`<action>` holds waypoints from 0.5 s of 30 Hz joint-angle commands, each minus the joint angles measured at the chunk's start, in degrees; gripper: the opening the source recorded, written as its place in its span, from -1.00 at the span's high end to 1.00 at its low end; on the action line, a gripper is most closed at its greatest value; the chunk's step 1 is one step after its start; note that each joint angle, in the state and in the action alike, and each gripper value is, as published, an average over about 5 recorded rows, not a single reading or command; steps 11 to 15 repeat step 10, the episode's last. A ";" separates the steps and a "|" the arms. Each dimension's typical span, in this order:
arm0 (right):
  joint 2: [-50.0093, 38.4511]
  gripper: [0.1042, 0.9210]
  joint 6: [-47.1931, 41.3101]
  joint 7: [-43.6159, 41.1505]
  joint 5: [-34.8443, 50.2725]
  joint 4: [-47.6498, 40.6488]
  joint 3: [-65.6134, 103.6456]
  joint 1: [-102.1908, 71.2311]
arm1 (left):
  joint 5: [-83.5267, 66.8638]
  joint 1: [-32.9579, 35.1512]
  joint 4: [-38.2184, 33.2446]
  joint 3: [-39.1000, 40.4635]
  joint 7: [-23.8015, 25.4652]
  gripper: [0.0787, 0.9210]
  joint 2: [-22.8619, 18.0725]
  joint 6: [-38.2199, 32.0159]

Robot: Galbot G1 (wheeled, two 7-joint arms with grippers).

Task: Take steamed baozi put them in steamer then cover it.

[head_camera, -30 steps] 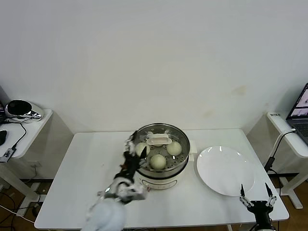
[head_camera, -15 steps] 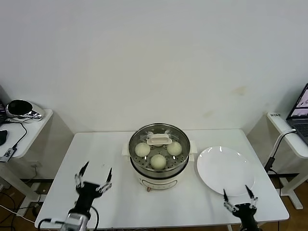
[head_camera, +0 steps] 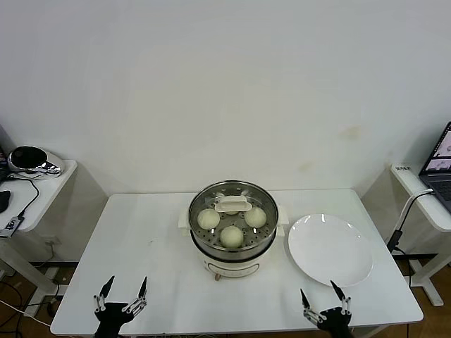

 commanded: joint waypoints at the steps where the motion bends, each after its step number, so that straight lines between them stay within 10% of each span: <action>1: -0.58 -0.76 -2.12 0.28 1.71 3.20 -3.47 -1.96 | -4.77 2.69 4.02 -2.08 2.29 -0.77 -1.34 -2.83; 15: -0.28 -0.76 -1.41 0.76 1.46 3.06 -3.20 -2.41 | -4.72 2.06 3.98 -1.68 3.33 -0.77 -1.55 -3.12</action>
